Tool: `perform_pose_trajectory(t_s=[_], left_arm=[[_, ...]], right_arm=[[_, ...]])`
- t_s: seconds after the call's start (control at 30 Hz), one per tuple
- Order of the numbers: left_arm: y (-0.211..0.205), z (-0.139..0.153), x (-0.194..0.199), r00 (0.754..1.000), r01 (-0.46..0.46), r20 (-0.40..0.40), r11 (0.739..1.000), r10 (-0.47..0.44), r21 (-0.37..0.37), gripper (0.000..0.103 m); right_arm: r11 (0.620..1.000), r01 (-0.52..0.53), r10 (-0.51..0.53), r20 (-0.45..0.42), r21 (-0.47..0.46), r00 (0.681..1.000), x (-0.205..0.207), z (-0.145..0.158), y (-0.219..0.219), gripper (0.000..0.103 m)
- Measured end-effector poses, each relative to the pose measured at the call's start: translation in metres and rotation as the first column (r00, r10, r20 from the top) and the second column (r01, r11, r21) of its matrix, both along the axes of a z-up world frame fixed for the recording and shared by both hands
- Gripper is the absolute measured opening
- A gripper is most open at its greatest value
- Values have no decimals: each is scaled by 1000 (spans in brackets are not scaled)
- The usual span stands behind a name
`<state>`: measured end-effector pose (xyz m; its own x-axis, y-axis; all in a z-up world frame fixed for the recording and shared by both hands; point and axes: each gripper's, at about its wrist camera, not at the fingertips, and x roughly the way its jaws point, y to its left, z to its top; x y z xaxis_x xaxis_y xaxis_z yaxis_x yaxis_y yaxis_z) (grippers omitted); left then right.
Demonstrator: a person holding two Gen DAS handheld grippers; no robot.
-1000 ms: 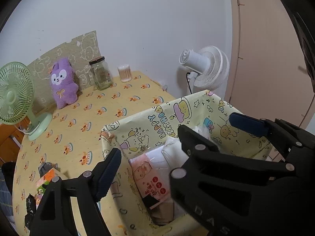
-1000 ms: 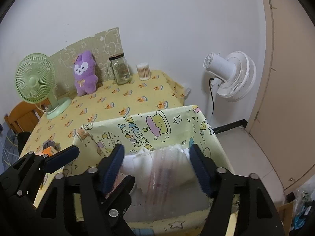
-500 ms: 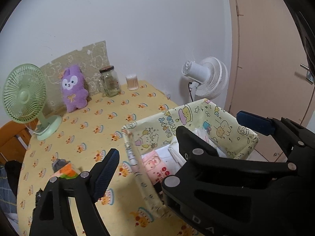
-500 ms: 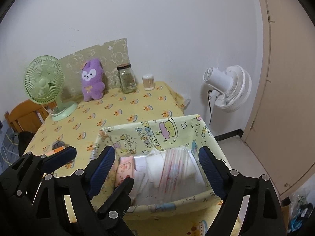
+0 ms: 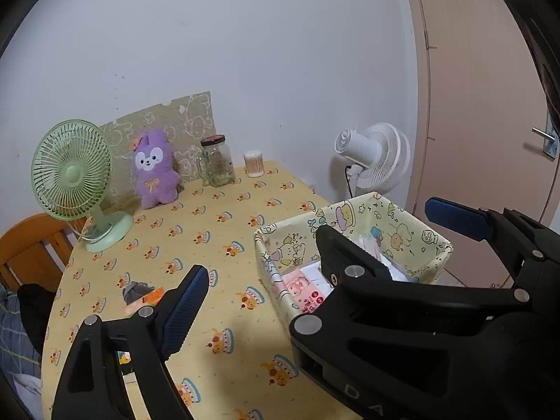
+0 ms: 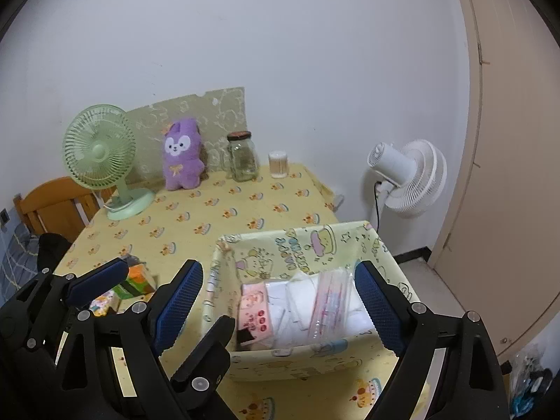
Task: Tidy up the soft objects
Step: 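Withdraw both tools from the box back over the table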
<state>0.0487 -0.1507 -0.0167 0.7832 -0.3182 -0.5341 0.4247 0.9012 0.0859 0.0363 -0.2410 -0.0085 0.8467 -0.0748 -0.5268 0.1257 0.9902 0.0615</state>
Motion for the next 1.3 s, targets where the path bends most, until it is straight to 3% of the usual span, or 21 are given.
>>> perform_pose_trajectory(t_s=[0.53, 0.8, 1.3], left_arm=[[52, 3, -9, 998, -57, 30, 998, 58, -21, 93], [78, -3, -8, 996, -86, 13, 995, 87, -44, 94], [113, -18, -2, 984, -175, 15, 985, 175, -14, 96]], right_arm=[[999, -48, 49, 52, -25, 997, -7, 9, 52, 103], [998, -53, 56, 63, -44, 996, -6, 5, 79, 103], [993, -114, 114, 18, 6, 993, 11, -13, 111, 103]])
